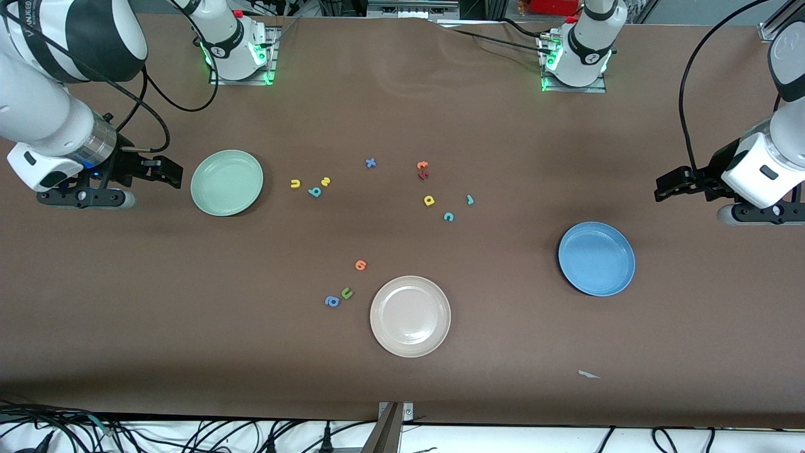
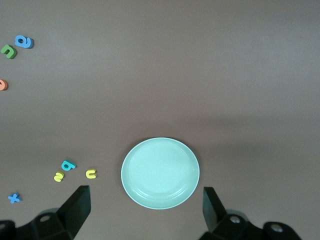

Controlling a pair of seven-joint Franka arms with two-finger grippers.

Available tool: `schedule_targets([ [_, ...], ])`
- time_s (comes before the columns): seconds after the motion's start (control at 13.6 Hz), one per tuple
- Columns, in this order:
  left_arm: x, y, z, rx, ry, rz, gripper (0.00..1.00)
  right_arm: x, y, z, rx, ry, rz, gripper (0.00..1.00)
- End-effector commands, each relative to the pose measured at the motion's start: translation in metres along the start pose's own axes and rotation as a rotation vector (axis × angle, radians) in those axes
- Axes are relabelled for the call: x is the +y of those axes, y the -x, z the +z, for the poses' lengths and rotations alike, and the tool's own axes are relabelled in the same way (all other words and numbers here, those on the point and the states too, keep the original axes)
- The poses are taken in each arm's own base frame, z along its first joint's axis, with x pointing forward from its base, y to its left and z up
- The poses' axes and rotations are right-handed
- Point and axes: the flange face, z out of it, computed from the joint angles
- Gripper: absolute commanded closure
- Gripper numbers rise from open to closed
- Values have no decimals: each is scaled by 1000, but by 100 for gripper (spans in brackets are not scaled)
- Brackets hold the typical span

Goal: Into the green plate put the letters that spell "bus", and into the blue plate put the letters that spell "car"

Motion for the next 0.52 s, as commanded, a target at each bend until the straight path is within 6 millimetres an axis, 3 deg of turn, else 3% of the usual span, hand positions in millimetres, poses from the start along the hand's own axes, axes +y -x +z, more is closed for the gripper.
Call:
schedule_targets([
  [0.0,-1,0,-3,-7,2,24,0,2,6,-3,-27,-10,4,1],
  [0.44,-2,0,-3,-7,-2,24,0,0,7,0,-34,-9,4,1],
])
